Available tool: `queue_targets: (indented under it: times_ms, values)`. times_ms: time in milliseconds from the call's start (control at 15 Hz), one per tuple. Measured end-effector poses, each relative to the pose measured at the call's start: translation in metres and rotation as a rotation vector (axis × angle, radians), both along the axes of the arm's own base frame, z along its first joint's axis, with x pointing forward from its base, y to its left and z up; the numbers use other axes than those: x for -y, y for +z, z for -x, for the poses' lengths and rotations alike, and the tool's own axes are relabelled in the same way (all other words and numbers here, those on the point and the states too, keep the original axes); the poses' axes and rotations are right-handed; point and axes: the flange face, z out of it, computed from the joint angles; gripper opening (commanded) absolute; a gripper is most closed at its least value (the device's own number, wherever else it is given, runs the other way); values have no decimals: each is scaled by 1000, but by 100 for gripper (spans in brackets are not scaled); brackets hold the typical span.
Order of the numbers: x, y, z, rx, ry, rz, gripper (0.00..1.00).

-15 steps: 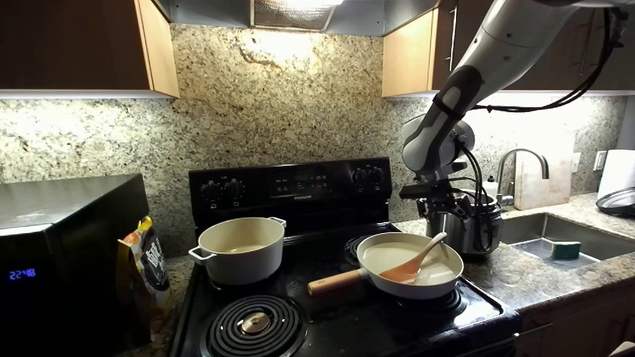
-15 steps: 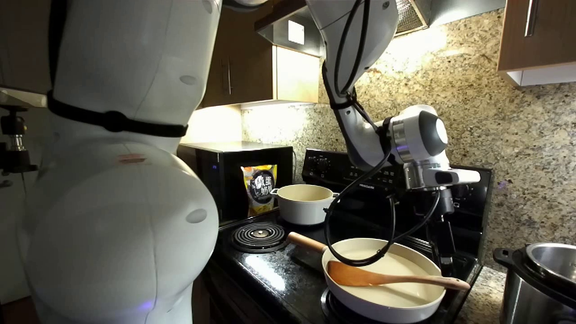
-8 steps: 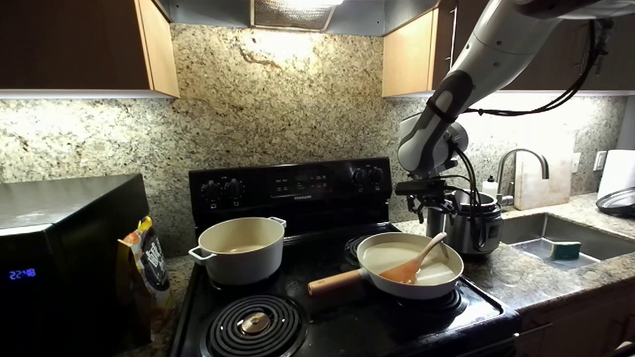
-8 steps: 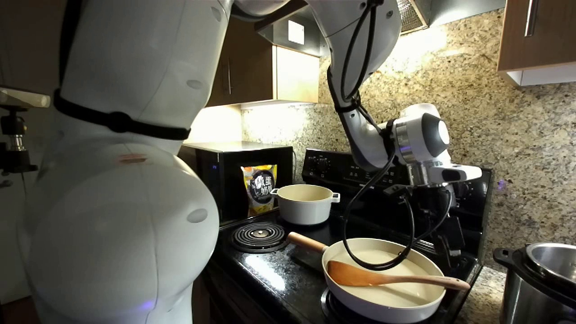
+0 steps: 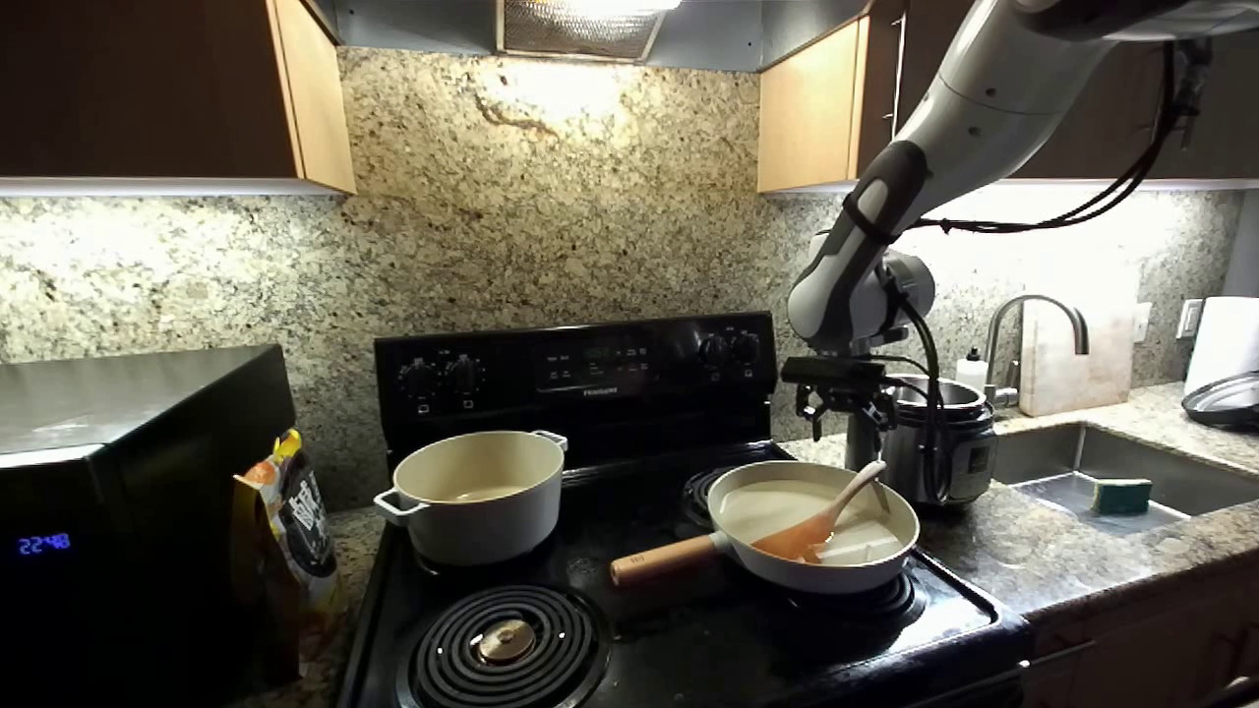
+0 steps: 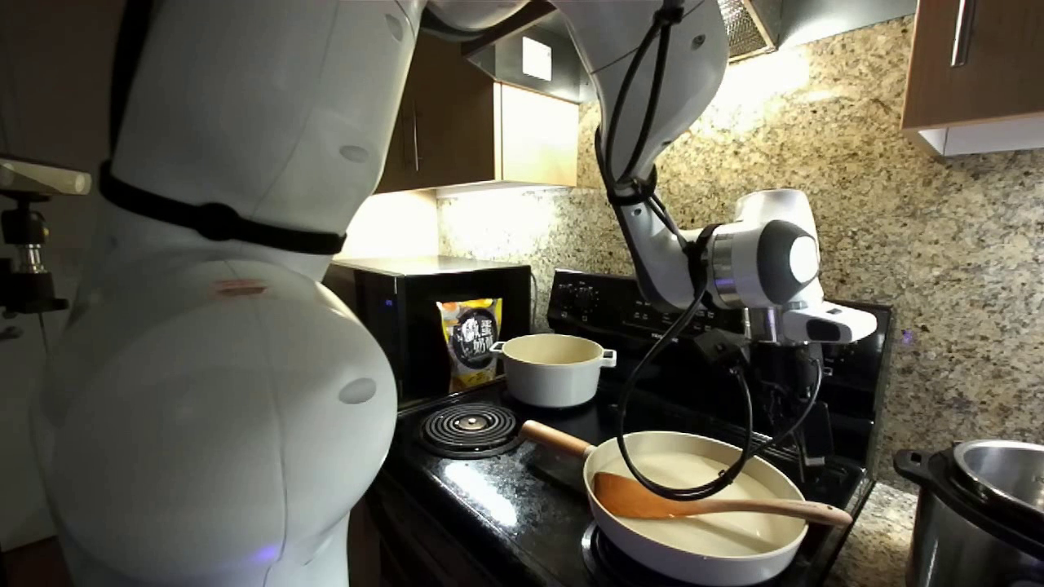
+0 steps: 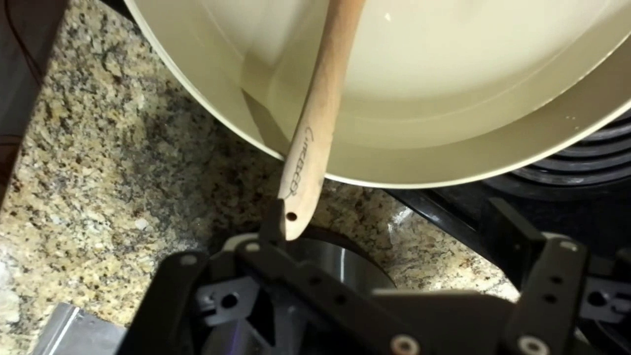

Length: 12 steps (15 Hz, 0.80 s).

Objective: Stir the pan using the wooden spatula

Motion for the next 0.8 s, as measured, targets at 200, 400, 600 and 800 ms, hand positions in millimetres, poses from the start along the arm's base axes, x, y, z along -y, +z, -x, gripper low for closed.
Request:
queue_targets:
  times_ms: [200,400,600,800]
  values:
    - [4,-8,10,-3,-38,-23,100]
    - [8,-15,19,-19,-58,-25,100]
    - [9,-17,25,-27,-68,-24,100]
    - [9,-18,26,-28,-70,-23,100]
